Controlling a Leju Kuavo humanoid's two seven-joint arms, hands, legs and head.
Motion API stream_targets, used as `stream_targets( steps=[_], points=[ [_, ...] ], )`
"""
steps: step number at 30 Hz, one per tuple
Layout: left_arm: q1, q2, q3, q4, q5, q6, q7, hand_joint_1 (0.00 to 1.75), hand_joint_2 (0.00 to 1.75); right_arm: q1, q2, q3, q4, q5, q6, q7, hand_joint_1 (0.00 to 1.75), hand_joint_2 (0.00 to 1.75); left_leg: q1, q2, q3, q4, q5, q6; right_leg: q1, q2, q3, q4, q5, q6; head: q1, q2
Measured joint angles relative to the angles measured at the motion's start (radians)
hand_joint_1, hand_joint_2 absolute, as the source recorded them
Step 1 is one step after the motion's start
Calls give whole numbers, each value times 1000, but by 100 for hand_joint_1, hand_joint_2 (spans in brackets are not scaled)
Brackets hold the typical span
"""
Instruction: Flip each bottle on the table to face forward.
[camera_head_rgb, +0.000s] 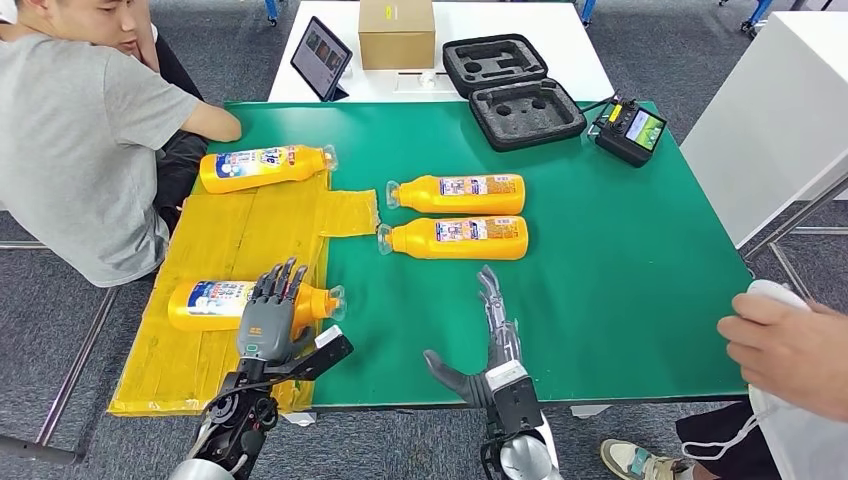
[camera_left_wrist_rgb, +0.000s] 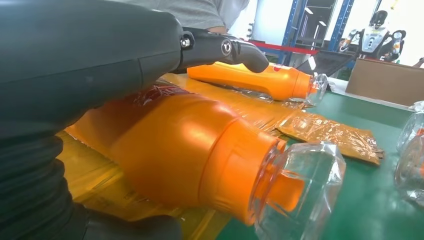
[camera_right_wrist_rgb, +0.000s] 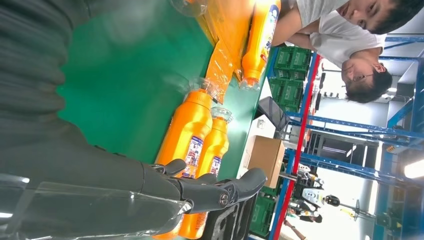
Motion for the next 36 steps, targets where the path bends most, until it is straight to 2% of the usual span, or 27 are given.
stream_targets(
  steps=[10, 18, 21, 28, 36],
  points=[
    [-3, 0, -16, 22, 22, 0, 12, 14, 175, -2, -1, -1, 6, 0, -4, 0, 0, 175, 0, 0, 0, 0, 0, 0, 0, 0, 0, 0, 0, 0, 0, 0],
    [0, -12, -46, 17, 60, 0, -88, 1, 175, -12, -3, -1, 15, -4, -7, 0, 0, 175, 0, -1, 0, 0, 0, 0, 0, 0, 0, 0, 0, 0, 0, 0],
    [5, -24, -94, 2, 118, 0, -99, 0, 175, -16, -3, -1, 20, -6, -7, 0, 0, 175, 0, -1, 0, 0, 0, 0, 0, 0, 0, 0, 0, 0, 0, 0],
    [45, -29, -264, -91, 226, 0, -104, 0, 175, -18, -4, -1, 24, -8, -9, 0, 0, 175, 0, -1, -1, 0, 0, 0, 0, 0, -1, 0, 0, 0, 0, 0],
    [81, -29, -385, -164, 275, 0, -104, 0, 175, -17, -9, -1, 25, -18, -20, 0, 0, 175, 0, -1, -1, 0, 0, 0, 0, 0, -1, 0, 0, 0, 0, 0]
  ],
)
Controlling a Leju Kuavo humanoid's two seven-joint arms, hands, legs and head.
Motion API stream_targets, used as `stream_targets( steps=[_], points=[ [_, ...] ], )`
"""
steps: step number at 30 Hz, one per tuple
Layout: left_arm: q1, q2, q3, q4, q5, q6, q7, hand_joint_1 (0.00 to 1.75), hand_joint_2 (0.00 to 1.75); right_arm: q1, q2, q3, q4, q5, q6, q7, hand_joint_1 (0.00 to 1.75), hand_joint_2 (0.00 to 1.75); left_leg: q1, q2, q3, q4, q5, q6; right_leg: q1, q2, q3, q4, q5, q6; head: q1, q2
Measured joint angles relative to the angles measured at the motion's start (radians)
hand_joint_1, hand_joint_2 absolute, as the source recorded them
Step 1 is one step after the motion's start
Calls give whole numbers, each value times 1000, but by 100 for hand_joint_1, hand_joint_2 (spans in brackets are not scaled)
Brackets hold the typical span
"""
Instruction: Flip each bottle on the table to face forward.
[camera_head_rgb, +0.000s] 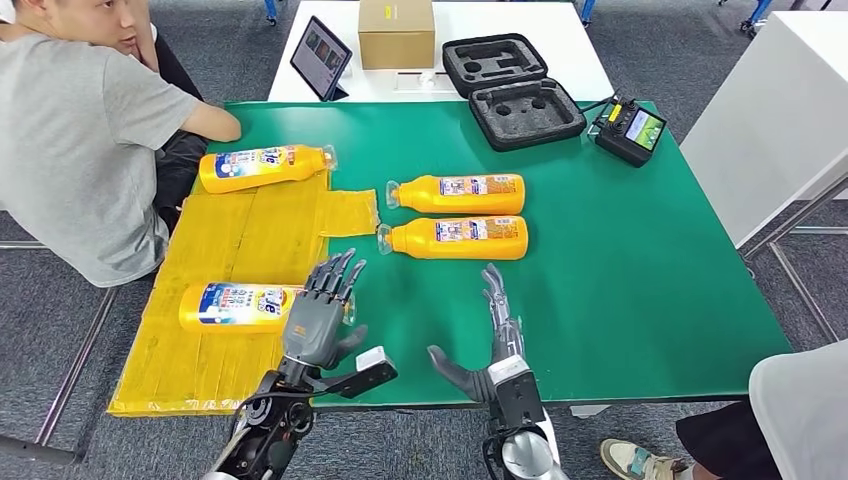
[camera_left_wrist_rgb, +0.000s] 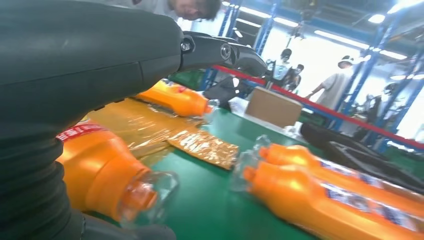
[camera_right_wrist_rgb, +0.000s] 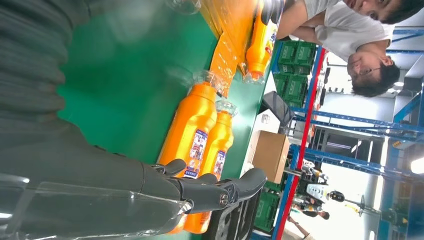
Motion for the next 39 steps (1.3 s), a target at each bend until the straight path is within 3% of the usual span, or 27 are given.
stream_targets(
  steps=[8, 16, 22, 26, 34, 38, 39],
  points=[
    [50, 16, -131, -121, 92, 0, 0, 0, 175, 12, -7, 0, 0, -2, -18, 0, 0, 175, 0, -1, 0, 0, 0, 0, 0, 0, 0, 0, 0, 0, 0, 0],
    [101, 84, -356, -270, 537, -66, 0, 0, 175, 58, -13, 0, -83, -27, -12, 0, 0, 175, 0, -1, -1, 0, 0, 0, 0, 0, -1, 0, 0, 0, 0, 0],
    [117, 119, -454, -356, 644, -86, 0, 0, 175, 82, -12, -3, -164, -65, 56, 0, 0, 175, 0, -1, -1, 0, 0, 0, 0, 0, -1, 0, 0, 0, 0, 0],
    [111, 129, -492, -375, 702, -97, 5, 0, 175, 95, 2, -26, -218, -78, 132, 0, 0, 0, 0, -1, 0, 0, 0, 0, 0, 0, -1, 0, 0, 0, 0, 0],
    [112, 133, -512, -390, 815, -148, 20, 0, 175, 123, 21, -48, -238, -88, 139, 0, 0, 0, 0, -1, -1, 0, 0, 0, 0, 0, -1, 0, 0, 0, 0, 0],
    [112, 134, -512, -390, 842, -159, 20, 0, 175, 127, 27, -49, -234, -88, 121, 0, 0, 175, 0, -1, -1, 0, 0, 0, 0, 0, -1, 0, 0, 0, 0, 0],
    [112, 134, -512, -390, 853, -163, 19, 0, 175, 127, 29, -49, -231, -86, 107, 0, 0, 175, 0, -1, -1, 0, 0, 0, 0, 0, -1, 0, 0, 0, 0, 0]
  ],
)
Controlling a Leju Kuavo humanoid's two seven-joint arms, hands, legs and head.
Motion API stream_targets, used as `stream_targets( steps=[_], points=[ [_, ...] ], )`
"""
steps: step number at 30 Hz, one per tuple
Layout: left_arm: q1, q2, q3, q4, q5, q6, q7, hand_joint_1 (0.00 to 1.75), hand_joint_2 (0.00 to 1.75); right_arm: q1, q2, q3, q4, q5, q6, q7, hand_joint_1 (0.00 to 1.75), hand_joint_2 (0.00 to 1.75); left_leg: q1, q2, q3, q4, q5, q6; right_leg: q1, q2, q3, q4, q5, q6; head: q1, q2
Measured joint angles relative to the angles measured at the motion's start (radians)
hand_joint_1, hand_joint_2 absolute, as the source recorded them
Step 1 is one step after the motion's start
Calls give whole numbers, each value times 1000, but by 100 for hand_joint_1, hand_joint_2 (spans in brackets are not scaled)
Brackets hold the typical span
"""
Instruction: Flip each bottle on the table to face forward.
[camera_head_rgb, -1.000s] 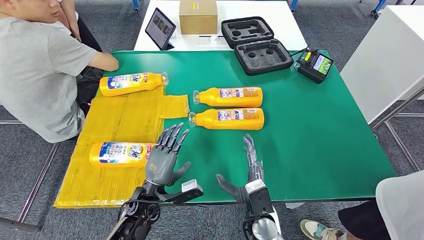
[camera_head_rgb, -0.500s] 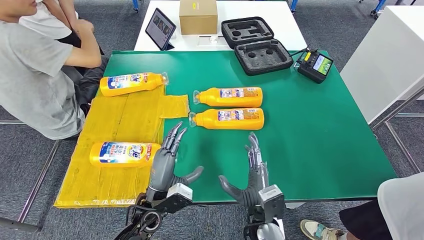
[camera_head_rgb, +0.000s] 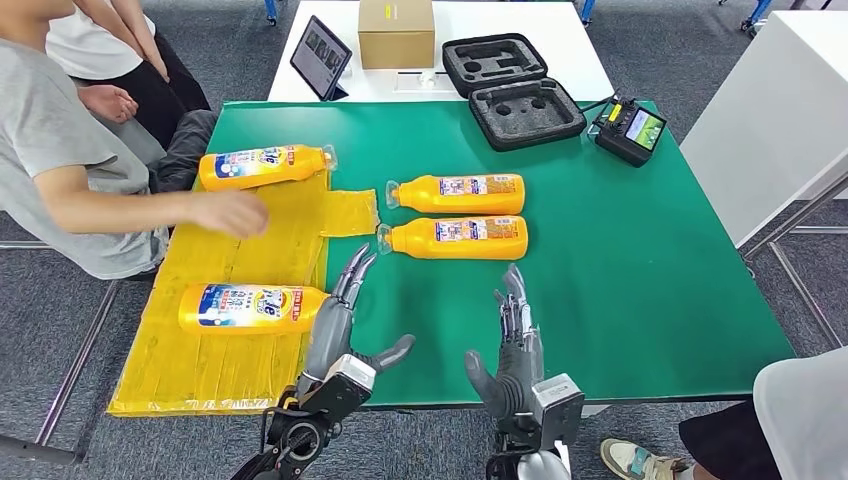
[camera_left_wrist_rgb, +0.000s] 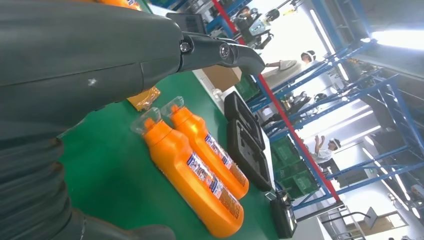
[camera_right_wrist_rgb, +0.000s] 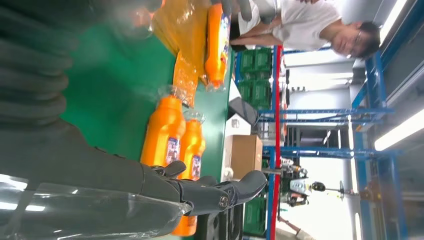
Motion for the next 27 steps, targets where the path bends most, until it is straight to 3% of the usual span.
stream_targets(
  steps=[6, 27],
  points=[
    [5, 1, -3, 0, 37, -12, -4, 0, 175, -1, 10, 0, 20, -18, -51, 0, 0, 175, 0, 0, 0, 0, 0, 0, 0, 0, 0, 0, 0, 0, 0, 0],
    [13, 1, -8, 0, 40, -12, -6, 0, 175, -1, 13, 0, 43, -23, -54, 0, 0, 175, 0, 0, 0, 0, 0, 0, 0, 0, 0, 0, 0, 0, 0, 0]
  ],
)
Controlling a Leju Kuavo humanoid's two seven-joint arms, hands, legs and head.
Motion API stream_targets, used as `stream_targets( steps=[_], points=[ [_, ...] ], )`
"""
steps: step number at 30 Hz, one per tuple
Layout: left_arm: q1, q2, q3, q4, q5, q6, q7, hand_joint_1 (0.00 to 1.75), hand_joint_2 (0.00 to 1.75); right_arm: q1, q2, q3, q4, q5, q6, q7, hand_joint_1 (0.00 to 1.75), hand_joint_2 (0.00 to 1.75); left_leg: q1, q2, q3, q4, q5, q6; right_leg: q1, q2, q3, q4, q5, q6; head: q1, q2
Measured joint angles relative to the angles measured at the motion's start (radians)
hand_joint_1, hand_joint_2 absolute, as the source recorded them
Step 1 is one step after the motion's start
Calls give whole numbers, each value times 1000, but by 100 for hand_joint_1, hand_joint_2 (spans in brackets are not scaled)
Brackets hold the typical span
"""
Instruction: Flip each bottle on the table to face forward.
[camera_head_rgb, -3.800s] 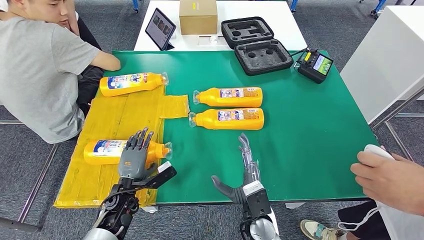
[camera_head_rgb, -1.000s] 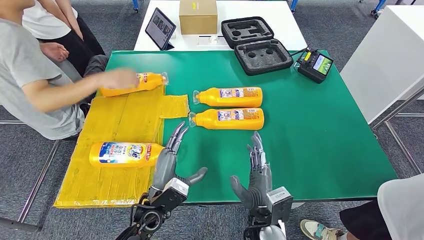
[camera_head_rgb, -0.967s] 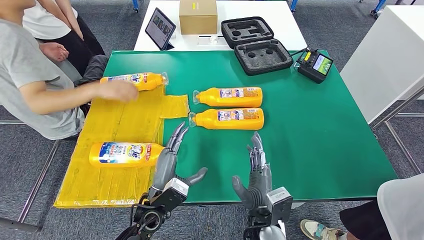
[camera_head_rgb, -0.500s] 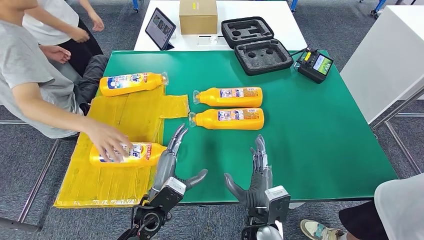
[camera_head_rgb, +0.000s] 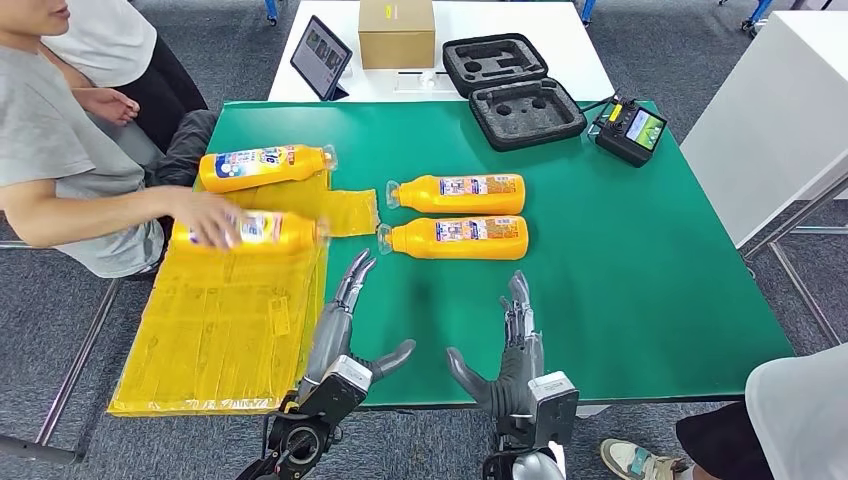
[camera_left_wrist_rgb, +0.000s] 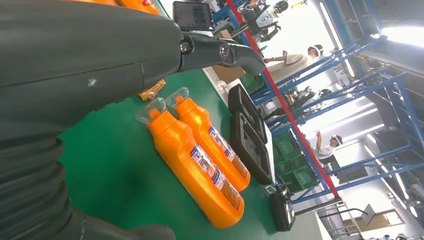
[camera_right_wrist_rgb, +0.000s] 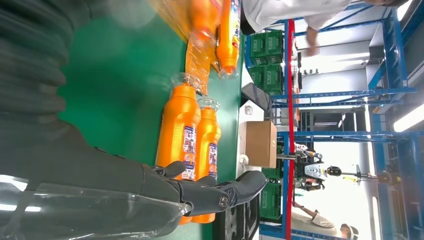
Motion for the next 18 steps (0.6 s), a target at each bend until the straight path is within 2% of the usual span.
stream_targets(
  steps=[1, 5, 11, 15, 18],
  points=[
    [0, 0, 0, 0, 0, 0, 0, 0, 175, 0, 0, 0, 0, 0, 0, 0, 0, 175, 0, 0, 0, 0, 0, 0, 0, 0, 0, 0, 0, 0, 0, 0],
    [3, 0, 0, 0, 18, -1, -2, 0, 0, 0, 0, 0, 1, -9, -4, 0, 0, 175, 0, 0, 0, 0, 0, 0, 0, 0, 0, 0, 0, 0, 0, 0],
    [20, 0, 0, -9, 107, -23, -5, 0, 0, 6, -5, -1, 2, 37, -68, 0, 0, 175, 0, 0, 0, 0, 0, 0, 0, 0, 0, 0, 0, 0, 0, 0],
    [26, 0, 0, -15, 153, -25, -9, 0, 175, 10, -14, 0, -1, 47, -94, 0, 0, 175, 0, 0, 0, 0, 0, 0, 0, 0, 0, 0, 0, 0, 0, 0],
    [30, 1, 1, -19, 182, -24, -10, 0, 175, 12, -19, 0, -3, 47, -94, 0, 0, 175, 0, 0, 0, 0, 0, 0, 0, 0, 0, 0, 0, 0, 0, 0]
  ],
)
